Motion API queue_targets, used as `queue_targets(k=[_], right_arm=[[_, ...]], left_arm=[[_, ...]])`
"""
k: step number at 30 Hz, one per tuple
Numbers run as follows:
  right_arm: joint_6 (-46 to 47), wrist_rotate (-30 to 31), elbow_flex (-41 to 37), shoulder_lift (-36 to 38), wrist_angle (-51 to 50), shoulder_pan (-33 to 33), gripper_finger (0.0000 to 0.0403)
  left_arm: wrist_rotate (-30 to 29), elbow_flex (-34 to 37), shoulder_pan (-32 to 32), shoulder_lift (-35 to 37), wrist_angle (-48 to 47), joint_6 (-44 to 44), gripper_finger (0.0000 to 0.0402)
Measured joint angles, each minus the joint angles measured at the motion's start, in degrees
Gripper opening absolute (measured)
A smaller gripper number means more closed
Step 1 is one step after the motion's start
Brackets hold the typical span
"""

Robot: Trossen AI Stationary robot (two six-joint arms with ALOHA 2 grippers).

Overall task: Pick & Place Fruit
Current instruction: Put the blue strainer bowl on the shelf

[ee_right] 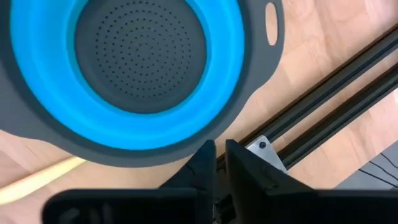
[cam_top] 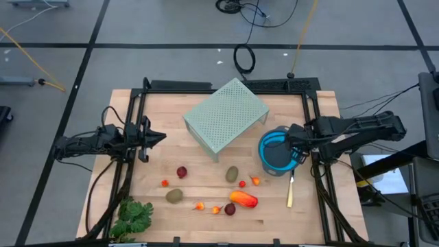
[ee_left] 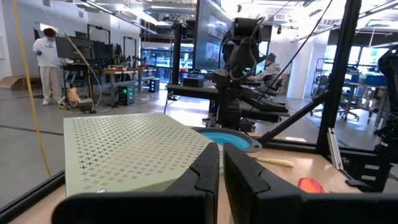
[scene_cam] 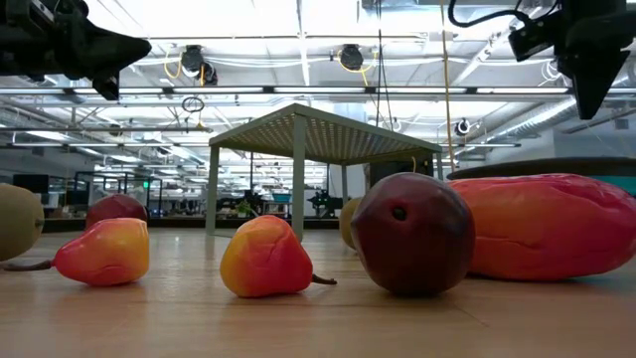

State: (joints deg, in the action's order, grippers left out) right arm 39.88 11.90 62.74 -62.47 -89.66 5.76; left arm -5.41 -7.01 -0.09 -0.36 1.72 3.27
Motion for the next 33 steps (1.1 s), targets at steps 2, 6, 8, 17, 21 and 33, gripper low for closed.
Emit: queue_targets(k=[2, 6, 8, 17, 21, 33], right_arm=[[-0.01, -0.02, 0.00, 0.24, 0.02, -0.77, 0.0055], [-0.05, -0.19, 0.00, 0.45, 0.00, -2.09, 0.0094], [-0.09, -0.24, 0.00, 0.45, 0.02, -2.57, 0.0116], [-2.86, -3.12, 0.00, 0.45, 0.02, -4.70, 0.0201], [-3.01, -3.10, 0.00, 0.45, 0.01, -5.70, 0.0223], [9.34, -5.17, -0.08, 0.45, 1.59, -11.58, 0.0236]], left_arm=[[-0.05, 0.00, -0.01, 0.00, -0.01, -0.02, 0.0021], [-0.17, 0.00, -0.01, 0.00, -0.01, -0.02, 0.0021], [-0.18, 0.00, -0.01, 0.00, -0.01, -0.04, 0.0021], [-0.22, 0.00, -0.01, 0.00, -0.01, -0.04, 0.0021], [-0.22, 0.00, -0.01, 0.00, -0.01, -0.04, 0.0021], [-0.25, 0.00, -0.01, 0.00, -0.01, -0.04, 0.0021]])
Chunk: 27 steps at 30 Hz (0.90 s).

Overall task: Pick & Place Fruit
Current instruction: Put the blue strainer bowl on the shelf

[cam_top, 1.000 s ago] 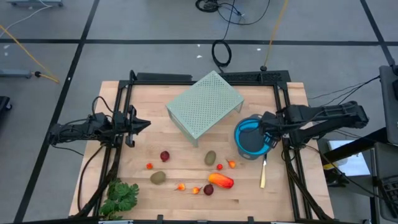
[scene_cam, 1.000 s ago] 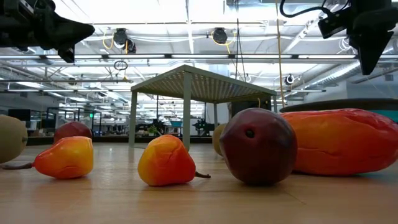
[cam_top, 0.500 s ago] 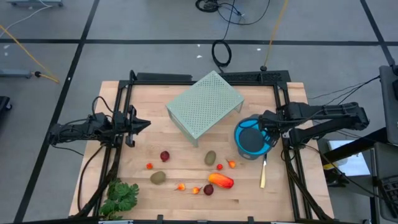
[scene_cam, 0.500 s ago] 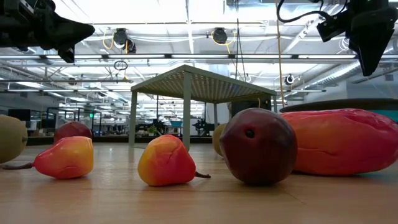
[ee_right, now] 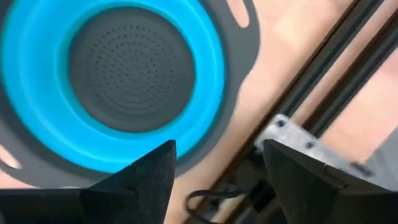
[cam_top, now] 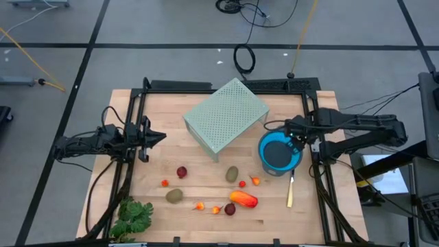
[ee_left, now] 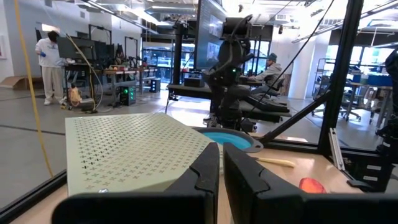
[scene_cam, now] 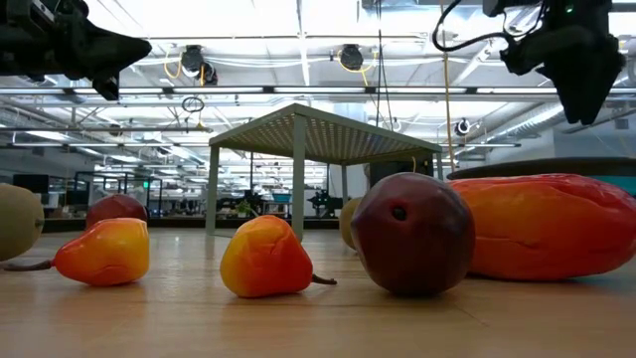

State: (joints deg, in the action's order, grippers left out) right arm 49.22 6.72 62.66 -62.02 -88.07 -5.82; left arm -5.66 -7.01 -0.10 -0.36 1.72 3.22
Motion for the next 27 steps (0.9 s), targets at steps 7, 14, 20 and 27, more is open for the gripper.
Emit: queue_targets(k=[7, 14, 20, 27], right_arm=[[3.77, -1.03, -6.48, -0.04, 3.99, -3.12, 0.0237], [4.77, -1.07, -14.13, -0.04, 5.84, -5.43, 0.0232], [4.55, -1.12, -15.88, 0.05, 10.09, -7.07, 0.0235], [5.17, -2.47, -16.02, -0.06, 15.27, -9.65, 0.0235]], left_arm=[[-0.08, 0.00, 0.00, 0.00, 0.02, -1.81, 0.0021], [-0.10, 0.00, 0.01, 0.00, 0.01, -1.91, 0.0021], [-0.10, 0.00, 0.00, 0.00, 0.06, -1.92, 0.0021], [-0.08, 0.00, 0.02, 0.00, 0.04, -1.97, 0.0021]])
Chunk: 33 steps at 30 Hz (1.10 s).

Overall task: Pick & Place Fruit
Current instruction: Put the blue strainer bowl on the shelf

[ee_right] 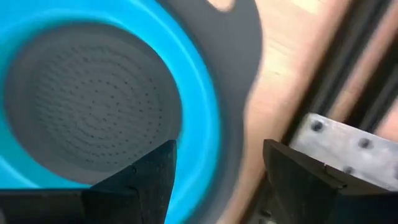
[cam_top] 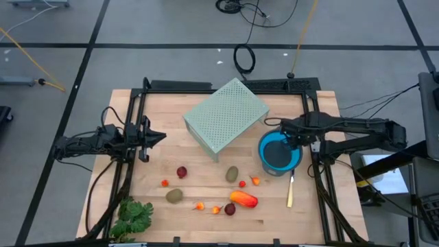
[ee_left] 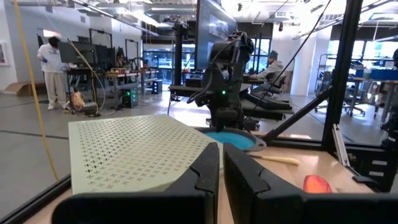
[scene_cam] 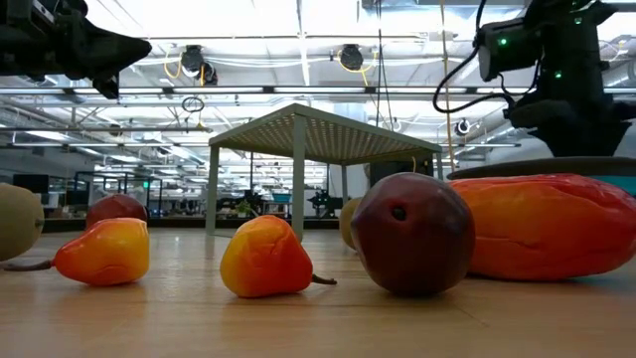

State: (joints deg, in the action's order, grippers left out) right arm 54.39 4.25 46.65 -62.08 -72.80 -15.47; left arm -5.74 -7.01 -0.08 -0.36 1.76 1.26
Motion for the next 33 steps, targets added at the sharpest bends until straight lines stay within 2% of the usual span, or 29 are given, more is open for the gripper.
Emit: queue_targets(k=[10, 17, 24, 33], right_arm=[[3.32, -1.37, -5.44, 0.00, 4.39, -2.76, 0.0235], [3.58, -1.53, -6.16, 0.01, 8.15, -2.90, 0.0227], [3.40, -1.14, -6.18, 0.01, 10.09, -2.90, 0.0168], [3.16, -0.70, -6.18, 0.06, 9.41, -2.88, 0.0058]], left_arm=[[0.00, 0.00, -0.02, 0.00, -0.06, 0.00, 0.0021], [-0.33, 0.00, -0.02, 0.00, -0.04, 0.02, 0.0021], [-0.35, 0.00, 0.00, 0.00, -0.03, 0.03, 0.0021], [-0.37, 0.00, -0.01, 0.00, -0.04, 0.04, 0.0021]])
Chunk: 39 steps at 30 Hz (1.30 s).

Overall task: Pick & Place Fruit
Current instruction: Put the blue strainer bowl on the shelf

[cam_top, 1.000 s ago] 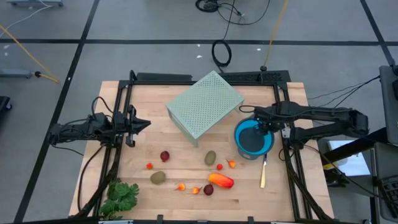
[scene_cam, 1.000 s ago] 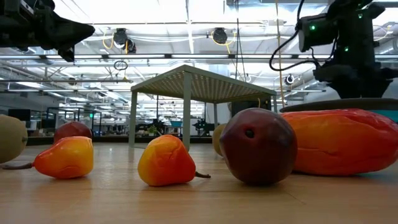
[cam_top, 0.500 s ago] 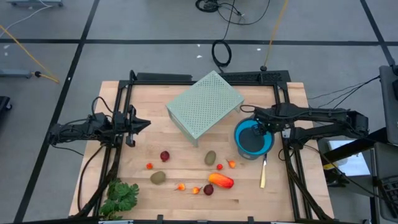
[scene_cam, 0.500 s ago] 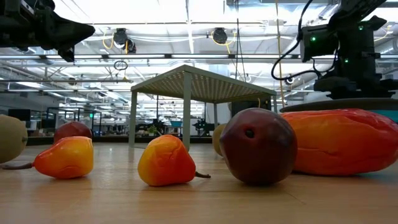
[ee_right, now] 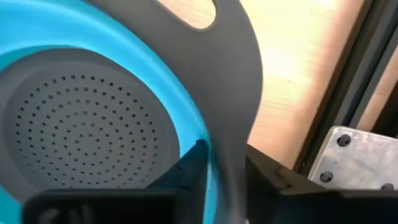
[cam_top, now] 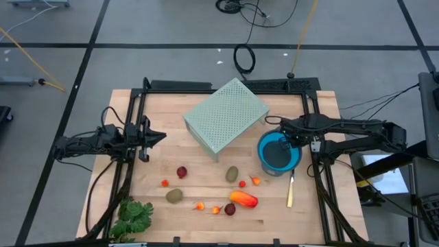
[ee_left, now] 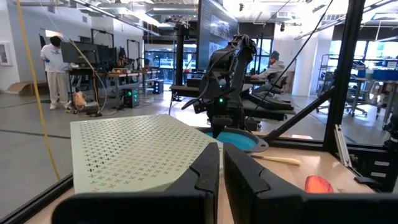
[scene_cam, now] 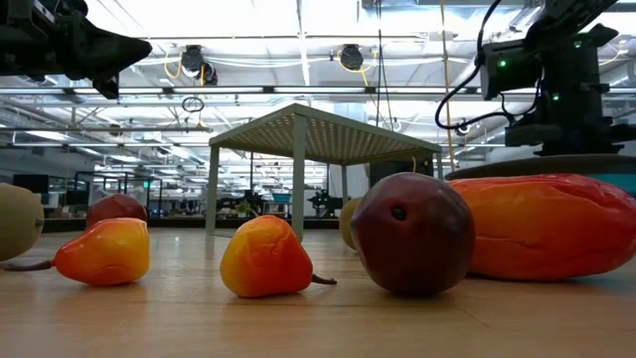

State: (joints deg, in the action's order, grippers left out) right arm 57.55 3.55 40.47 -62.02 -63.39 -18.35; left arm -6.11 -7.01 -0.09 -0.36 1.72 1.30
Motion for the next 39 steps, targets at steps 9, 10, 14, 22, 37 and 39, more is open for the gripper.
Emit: queue_targets(k=[9, 10, 14, 22, 37, 39], right_arm=[[-1.41, 0.49, 0.04, 0.07, -0.63, 0.04, 0.0021], [-1.41, 0.62, 0.04, 0.07, -0.92, 0.03, 0.0021], [-1.25, 0.73, 0.04, 0.04, -1.61, 0.02, 0.0021], [-1.01, -2.18, 0.07, 2.47, -1.54, 0.04, 0.0017], [2.00, -8.06, 0.02, 11.77, -1.49, 0.07, 0.0013], [2.00, -8.21, 0.02, 12.08, -1.51, 0.07, 0.0012]], left_arm=[[-0.04, 0.00, -0.01, 0.00, 0.02, 0.00, 0.0021], [-0.03, 0.00, -0.01, 0.00, 0.00, 0.00, 0.0021], [-0.04, 0.00, -0.01, 0.00, 0.02, 0.02, 0.0021], [-0.04, 0.00, 0.01, 0.00, 0.22, 0.74, 0.0021], [-0.04, 0.00, -0.01, 0.00, 0.32, 0.72, 0.0021], [-0.04, 0.00, 0.01, 0.00, 0.33, 0.72, 0.0021]])
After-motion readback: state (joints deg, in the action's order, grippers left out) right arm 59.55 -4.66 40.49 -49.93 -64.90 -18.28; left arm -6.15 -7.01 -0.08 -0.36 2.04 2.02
